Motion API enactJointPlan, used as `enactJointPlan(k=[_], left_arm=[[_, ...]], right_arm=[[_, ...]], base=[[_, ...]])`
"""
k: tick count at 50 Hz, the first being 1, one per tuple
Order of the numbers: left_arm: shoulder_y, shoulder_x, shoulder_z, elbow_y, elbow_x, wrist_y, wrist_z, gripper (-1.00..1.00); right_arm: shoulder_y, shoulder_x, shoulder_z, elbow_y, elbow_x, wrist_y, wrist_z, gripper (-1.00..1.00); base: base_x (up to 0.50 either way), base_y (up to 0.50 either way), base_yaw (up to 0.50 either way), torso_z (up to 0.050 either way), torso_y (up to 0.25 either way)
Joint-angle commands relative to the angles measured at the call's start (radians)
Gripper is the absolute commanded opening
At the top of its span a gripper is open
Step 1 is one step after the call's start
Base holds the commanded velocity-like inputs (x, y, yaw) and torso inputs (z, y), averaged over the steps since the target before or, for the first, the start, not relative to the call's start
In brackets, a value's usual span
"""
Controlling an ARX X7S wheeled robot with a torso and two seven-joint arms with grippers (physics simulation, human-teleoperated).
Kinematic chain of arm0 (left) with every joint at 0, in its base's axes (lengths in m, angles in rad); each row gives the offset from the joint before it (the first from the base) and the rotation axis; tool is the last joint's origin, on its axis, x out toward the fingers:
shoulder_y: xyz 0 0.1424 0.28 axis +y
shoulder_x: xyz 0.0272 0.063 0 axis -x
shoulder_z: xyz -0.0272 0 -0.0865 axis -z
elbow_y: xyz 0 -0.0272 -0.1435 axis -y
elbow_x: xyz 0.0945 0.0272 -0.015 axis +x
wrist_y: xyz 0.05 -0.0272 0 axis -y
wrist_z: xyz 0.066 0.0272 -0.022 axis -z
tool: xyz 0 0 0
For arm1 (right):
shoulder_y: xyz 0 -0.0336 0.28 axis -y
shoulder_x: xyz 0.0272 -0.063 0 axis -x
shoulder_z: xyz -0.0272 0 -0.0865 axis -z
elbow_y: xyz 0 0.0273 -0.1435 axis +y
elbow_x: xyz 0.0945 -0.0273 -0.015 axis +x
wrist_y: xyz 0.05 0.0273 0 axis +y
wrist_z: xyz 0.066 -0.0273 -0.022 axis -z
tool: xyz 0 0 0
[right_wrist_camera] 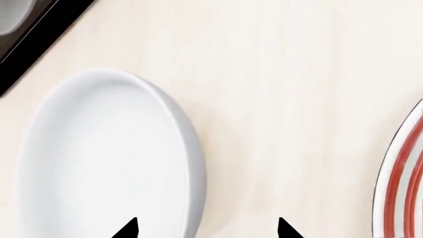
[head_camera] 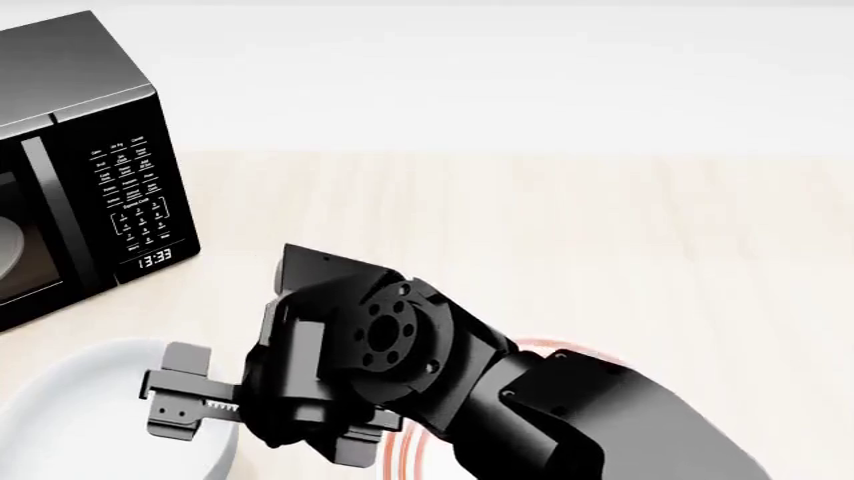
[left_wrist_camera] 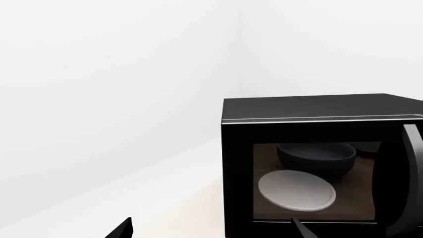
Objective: Put the white bowl to the right of the plate.
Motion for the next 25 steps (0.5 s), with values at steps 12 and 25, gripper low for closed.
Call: enactJointPlan(k=[12,25], left_arm=[[0.011,-0.003,0.002,0.004,-0.009,0.011,-0.004,1.0],[0.013,-0.008,-0.005,0.007,-0.021,0.008,-0.005,1.0]], right_arm=[[-0.04,0.0,-0.001,0.004,-0.066,-0.005,-0.147,1.0],[-0.053,0.0,-0.001,0.001,-0.095,-0.012,-0.185,1.0]], base=[[0.0,0.0,0.0,0.0,0.0],[0.0,0.0,0.0,0.0,0.0]])
